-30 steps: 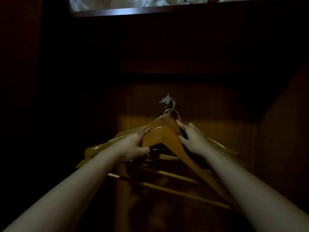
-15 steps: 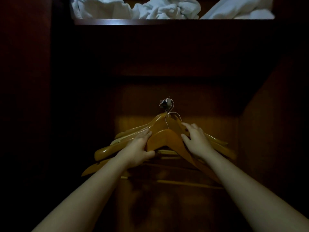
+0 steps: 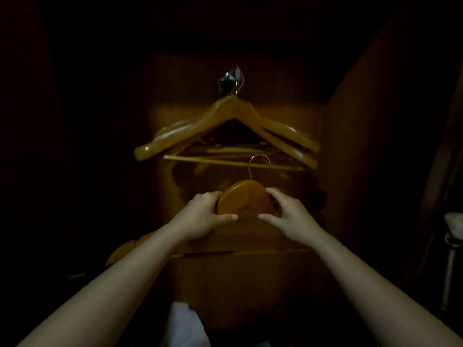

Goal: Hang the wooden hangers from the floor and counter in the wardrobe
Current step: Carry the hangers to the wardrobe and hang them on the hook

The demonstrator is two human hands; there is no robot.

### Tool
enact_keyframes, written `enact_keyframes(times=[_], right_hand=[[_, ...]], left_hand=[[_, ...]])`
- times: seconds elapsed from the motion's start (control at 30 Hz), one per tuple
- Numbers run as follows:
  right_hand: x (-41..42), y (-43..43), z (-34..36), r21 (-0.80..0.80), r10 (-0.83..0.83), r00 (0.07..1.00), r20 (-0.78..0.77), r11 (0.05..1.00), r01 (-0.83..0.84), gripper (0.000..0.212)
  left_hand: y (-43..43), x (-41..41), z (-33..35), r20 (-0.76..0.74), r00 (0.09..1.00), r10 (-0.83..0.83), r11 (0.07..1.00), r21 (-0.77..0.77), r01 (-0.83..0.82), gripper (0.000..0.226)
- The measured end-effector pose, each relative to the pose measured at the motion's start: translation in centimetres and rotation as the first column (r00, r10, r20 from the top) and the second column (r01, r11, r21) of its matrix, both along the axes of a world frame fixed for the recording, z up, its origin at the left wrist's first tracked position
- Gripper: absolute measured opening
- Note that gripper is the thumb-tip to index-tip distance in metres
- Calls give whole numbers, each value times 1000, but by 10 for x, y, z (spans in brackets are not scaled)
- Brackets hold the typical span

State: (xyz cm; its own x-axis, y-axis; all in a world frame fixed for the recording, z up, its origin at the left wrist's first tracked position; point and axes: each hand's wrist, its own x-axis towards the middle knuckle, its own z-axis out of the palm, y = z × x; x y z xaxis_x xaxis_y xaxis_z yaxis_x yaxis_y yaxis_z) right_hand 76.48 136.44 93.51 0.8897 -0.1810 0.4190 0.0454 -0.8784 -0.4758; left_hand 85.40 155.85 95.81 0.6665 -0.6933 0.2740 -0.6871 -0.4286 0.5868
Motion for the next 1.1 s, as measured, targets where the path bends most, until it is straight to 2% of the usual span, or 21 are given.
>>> enact_keyframes(times=[0.13,0.3,0.43,0.6,0.63,0.7,0.73,0.8,0.83,0.9,1.0,1.1], right_hand=[[-22,-2,-44,-36,-44,992,-120,999,40,60],[-39,-21,-96,34,-64,974,-216,997,73,60],[-42,-32,-133,216,0,956,-295,974,66,59],[-41,-29,-183,317,-125,911,-393,912,261,63],[-42,-26,-193,360,-135,903,-407,885,294,64],[-47,-18,-207,502,-89,897,-432,803,321,64],[-48,-12,-212,604,-38,896,-443,726,329,66],[-49,0,-218,798,77,897,-434,495,344,73],[-47,5,-218,853,105,901,-422,382,355,75],[-40,11,-221,900,81,917,-390,244,362,71],[-30,17,-226,899,-35,923,-382,218,380,59],[-26,19,-229,903,-56,929,-366,221,369,63]], left_hand=[[4,-14,-55,-175,982,-78,995,47,87,37],[33,-23,-135,-304,947,-100,970,181,160,14],[41,-38,-179,-348,935,-60,972,192,134,7],[18,-61,-209,-311,950,40,977,211,28,11],[14,-65,-216,-301,950,85,972,236,-12,9],[7,-74,-229,-277,944,177,949,303,-89,19],[3,-78,-234,-266,941,211,935,334,-116,23],[-6,-87,-243,-228,942,247,911,386,-145,26],[-12,-92,-246,-203,947,250,902,405,-151,26],[-23,-103,-250,-162,958,237,894,421,-150,26],[-32,-116,-258,-131,965,226,898,411,-155,25],[-29,-122,-258,-185,955,231,923,353,-155,25]])
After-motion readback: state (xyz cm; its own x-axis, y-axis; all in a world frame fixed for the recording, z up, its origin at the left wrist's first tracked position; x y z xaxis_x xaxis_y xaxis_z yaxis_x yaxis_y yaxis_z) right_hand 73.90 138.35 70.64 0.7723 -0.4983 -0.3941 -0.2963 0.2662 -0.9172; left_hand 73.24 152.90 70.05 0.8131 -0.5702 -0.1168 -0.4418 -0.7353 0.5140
